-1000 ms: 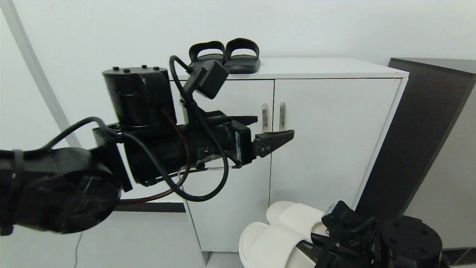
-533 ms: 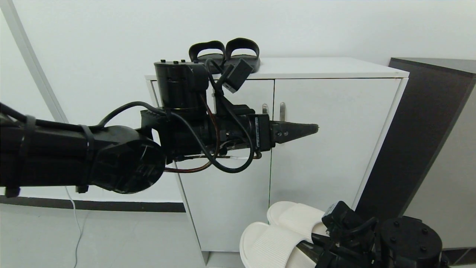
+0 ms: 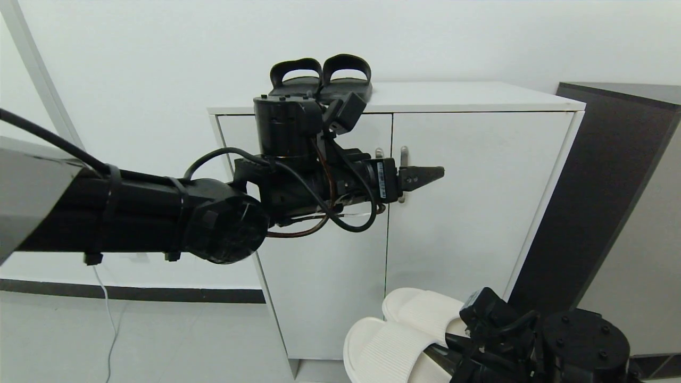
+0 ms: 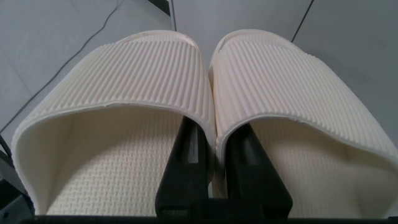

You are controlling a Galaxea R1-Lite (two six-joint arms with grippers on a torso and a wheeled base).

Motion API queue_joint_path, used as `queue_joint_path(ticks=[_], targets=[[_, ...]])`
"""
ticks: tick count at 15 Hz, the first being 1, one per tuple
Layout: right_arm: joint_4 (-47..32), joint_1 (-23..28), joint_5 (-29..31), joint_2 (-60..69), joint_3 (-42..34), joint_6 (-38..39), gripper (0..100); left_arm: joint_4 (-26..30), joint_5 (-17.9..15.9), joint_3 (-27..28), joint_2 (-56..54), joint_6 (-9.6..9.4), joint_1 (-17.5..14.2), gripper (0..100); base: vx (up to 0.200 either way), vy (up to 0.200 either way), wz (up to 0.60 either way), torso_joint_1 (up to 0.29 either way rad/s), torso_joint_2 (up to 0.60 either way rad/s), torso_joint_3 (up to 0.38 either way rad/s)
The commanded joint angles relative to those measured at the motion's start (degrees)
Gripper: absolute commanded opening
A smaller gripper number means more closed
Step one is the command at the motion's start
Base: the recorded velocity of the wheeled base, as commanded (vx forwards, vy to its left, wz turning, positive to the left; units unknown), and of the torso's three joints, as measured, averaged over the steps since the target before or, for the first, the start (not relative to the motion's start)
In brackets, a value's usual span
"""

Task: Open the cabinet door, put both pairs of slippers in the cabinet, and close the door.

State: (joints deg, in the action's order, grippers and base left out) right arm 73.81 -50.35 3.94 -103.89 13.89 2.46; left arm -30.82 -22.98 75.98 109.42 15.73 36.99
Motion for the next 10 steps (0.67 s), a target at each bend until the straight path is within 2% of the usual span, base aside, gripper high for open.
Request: queue_joint_path(ticks=[1,4,5,7,10], targets=[[0.01,-0.01,0.02,-0.26,0.0,0.0,0,0.23,0.83,2.06,2.29,0.09,-0.07,100,0.0,0.0,0.0,0.0,0.0,0.0],[0.01,-0.01,0.11,-0.17,0.0,0.0,0,1.99,2.5,5.93,5.27,0.01,-1.04,100,0.0,0.0,0.0,0.0,0.0,0.0],[0.01,-0.01,0.11,-0.17,-0.09,0.0,0,2.69,4.7,7.6,6.33,0.01,-1.04,100,0.0,0.0,0.0,0.0,0.0,0.0],[0.01,-0.1,0.28,-0.09,0.0,-0.09,0,3.48,6.19,8.13,6.59,0.01,-1.04,100,0.0,0.0,0.0,0.0,0.0,0.0],[0.1,-0.1,0.28,0.0,0.0,-0.09,0,3.57,6.28,8.48,7.12,-0.17,-0.95,100,0.0,0.0,0.0,0.0,0.0,0.0]])
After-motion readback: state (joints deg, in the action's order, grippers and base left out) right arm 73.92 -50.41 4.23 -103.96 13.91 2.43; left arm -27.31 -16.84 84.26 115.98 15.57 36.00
